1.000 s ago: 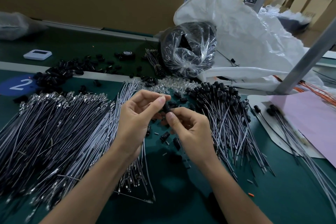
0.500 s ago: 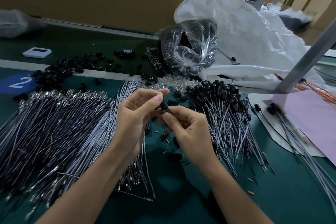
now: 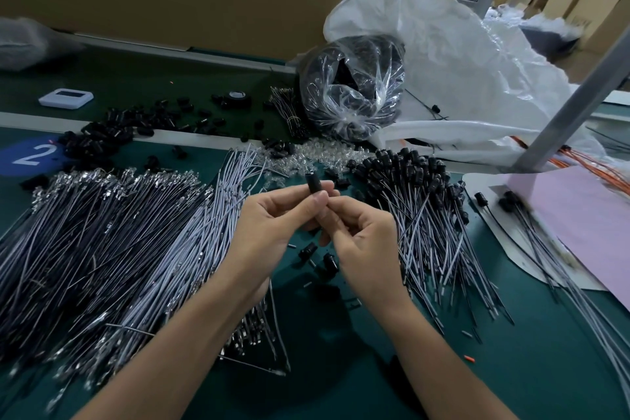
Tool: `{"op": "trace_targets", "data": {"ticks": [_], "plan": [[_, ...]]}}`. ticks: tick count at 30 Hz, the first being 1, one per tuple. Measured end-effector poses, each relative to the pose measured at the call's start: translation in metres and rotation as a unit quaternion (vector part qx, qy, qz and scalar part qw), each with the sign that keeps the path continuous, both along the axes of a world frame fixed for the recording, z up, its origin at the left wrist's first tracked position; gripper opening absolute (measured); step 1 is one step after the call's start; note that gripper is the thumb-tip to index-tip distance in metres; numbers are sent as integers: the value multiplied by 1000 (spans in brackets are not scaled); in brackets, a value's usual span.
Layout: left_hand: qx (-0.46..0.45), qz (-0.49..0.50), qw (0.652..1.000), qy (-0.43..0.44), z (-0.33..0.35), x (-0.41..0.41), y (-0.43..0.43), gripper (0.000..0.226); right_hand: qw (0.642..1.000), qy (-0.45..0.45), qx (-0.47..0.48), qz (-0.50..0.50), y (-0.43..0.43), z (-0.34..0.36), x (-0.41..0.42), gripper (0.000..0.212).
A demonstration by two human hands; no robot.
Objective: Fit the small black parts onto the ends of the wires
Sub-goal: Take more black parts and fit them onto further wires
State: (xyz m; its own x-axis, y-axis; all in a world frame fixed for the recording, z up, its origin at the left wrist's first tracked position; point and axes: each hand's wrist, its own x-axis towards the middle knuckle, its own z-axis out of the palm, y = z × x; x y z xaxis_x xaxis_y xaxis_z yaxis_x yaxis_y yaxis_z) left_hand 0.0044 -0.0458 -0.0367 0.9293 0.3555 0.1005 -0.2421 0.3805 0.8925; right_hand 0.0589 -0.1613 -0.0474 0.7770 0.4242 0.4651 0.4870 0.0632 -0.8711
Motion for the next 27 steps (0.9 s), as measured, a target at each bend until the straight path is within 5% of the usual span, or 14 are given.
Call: {"op": "trace_targets", "data": {"ticks": [16,27], "plan": [[24,81,991,-107,12,-7,-14,21,998,-14,54,15,3,1,-7,14],[-17,111,991,-74,15,-7,-13,18,997,-72,16,-28,7,-1,-16,21]]}}
